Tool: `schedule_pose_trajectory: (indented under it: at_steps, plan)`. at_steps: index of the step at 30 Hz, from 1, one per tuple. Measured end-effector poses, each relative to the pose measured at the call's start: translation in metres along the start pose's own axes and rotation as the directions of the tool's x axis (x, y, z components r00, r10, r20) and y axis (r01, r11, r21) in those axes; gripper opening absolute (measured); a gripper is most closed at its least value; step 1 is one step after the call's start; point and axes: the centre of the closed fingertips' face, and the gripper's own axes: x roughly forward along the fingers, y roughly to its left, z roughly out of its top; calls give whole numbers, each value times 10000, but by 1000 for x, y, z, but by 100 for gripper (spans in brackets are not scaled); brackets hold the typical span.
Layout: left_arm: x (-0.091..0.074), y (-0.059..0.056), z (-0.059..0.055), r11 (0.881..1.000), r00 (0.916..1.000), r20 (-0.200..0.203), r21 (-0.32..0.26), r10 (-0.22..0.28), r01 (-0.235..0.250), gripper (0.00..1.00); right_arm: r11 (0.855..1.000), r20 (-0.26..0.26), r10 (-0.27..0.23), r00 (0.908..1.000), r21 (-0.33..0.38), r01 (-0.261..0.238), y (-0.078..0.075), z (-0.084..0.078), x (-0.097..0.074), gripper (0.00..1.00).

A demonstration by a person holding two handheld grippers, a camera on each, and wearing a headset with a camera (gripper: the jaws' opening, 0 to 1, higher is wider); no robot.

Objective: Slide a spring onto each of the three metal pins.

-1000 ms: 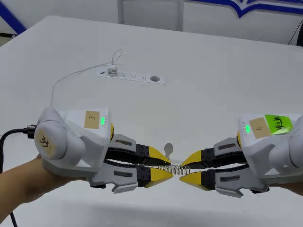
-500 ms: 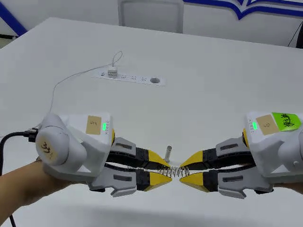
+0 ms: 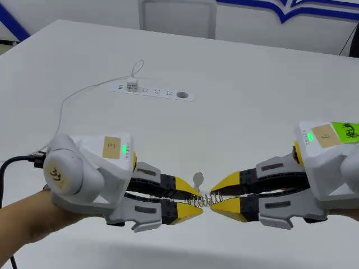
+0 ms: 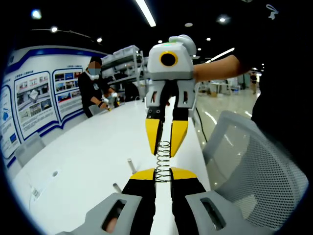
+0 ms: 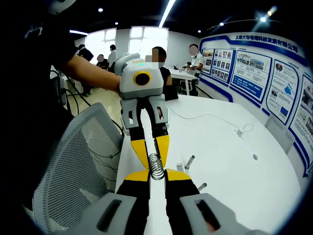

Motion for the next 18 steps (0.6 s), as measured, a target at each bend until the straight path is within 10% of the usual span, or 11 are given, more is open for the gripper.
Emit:
schedule_pose_trajectory:
  at_steps: [18]
  plan:
    - [3,5,2,9998,9998,73,33,195,-195,10,9973,1259,-70,9920,738,-23,-3,26,4,11]
